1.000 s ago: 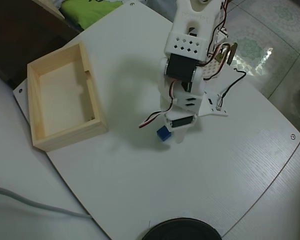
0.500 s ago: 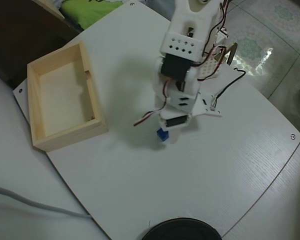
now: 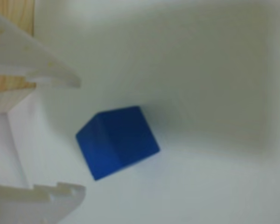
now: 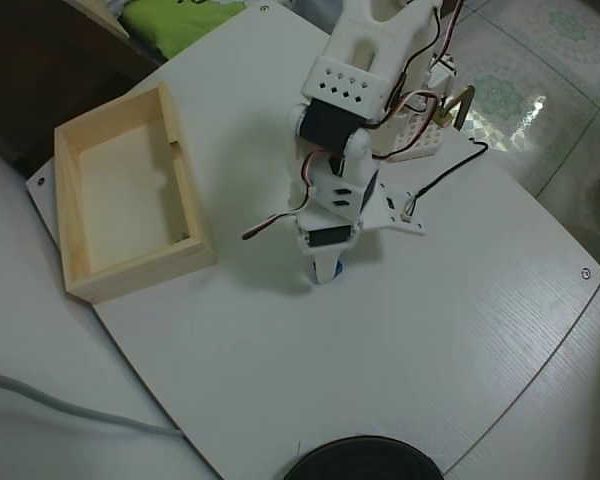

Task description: Pick up the small blue cube and put it into the box

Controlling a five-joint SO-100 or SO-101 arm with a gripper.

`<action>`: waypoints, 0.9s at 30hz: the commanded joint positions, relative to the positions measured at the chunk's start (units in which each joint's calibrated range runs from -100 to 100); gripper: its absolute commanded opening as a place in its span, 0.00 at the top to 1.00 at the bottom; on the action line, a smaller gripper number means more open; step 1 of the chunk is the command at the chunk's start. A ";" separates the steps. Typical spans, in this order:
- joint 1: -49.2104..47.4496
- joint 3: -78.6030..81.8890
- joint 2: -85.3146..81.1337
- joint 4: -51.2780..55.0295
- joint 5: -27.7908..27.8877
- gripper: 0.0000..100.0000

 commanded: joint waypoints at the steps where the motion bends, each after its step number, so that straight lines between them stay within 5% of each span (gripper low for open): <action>1: -0.19 -0.45 2.35 -0.68 0.36 0.80; 18: -2.62 -4.07 9.19 -1.70 -0.05 0.81; 27: -2.48 -4.07 9.19 -1.78 0.16 0.90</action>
